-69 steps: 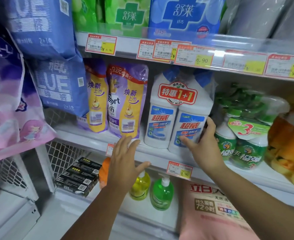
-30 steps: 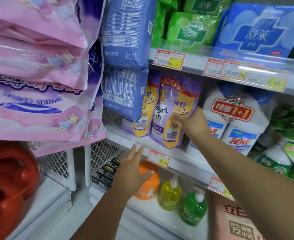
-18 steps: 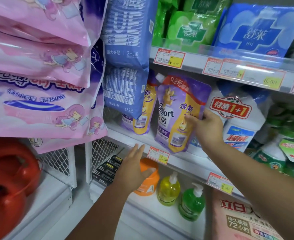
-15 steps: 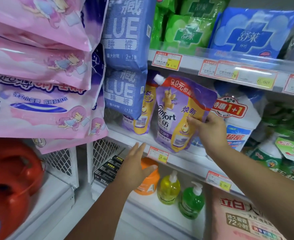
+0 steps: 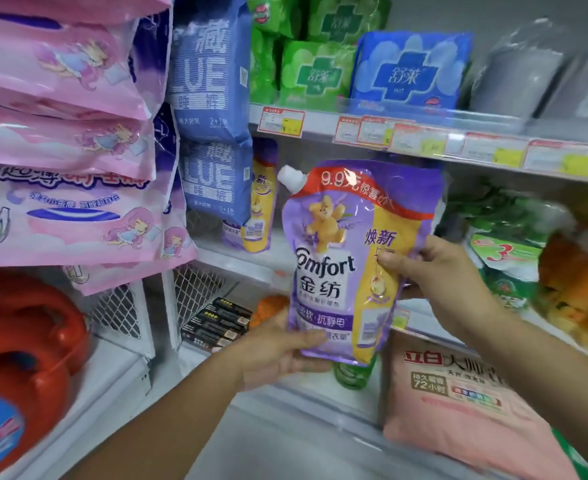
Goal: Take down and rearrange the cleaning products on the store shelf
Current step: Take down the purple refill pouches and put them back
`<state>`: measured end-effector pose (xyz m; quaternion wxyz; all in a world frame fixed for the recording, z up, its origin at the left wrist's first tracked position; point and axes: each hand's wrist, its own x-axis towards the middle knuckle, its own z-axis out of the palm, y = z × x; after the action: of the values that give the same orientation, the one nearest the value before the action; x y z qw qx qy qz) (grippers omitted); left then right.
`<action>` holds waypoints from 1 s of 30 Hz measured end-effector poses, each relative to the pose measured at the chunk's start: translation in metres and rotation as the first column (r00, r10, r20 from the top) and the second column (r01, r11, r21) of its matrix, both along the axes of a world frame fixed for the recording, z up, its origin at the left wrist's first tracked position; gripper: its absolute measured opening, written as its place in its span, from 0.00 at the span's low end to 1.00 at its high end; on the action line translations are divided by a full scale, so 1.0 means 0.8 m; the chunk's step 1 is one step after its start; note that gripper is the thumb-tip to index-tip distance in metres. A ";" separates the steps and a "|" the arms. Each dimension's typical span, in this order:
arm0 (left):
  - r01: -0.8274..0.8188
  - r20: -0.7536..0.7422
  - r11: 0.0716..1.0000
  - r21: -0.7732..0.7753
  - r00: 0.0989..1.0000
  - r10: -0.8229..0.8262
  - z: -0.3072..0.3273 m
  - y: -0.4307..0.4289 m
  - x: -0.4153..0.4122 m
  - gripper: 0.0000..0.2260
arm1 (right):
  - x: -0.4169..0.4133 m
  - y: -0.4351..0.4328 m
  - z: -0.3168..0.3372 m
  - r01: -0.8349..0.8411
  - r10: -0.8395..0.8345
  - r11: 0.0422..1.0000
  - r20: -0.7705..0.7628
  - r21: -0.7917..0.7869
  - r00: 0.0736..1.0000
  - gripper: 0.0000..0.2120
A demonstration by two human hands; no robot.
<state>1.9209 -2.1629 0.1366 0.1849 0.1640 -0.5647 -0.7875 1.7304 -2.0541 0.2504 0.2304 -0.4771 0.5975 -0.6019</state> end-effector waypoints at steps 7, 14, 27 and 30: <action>-0.138 0.047 0.983 0.120 0.990 0.133 -0.059 0.092 -0.021 0.28 | -0.026 0.096 -0.034 0.050 -0.051 0.999 0.072 0.016 0.996 0.13; -0.105 0.167 0.982 0.160 0.983 0.078 -0.095 0.135 -0.043 0.34 | -0.073 0.155 -0.053 0.175 -0.172 0.985 0.141 -0.007 0.975 0.06; 0.069 0.296 0.993 0.096 0.950 -0.095 -0.127 0.134 -0.052 0.35 | -0.130 0.186 -0.071 0.081 -0.090 0.979 0.039 0.188 0.995 0.05; 0.020 0.305 0.999 -0.036 0.952 -0.008 -0.129 0.139 -0.053 0.40 | -0.132 0.194 -0.070 0.003 -0.023 0.982 0.102 0.187 0.994 0.04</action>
<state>1.8783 -2.0518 0.0331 0.0933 0.2760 -0.6027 -0.7429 1.6249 -1.8993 0.1941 0.3010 -0.4175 0.6415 -0.5688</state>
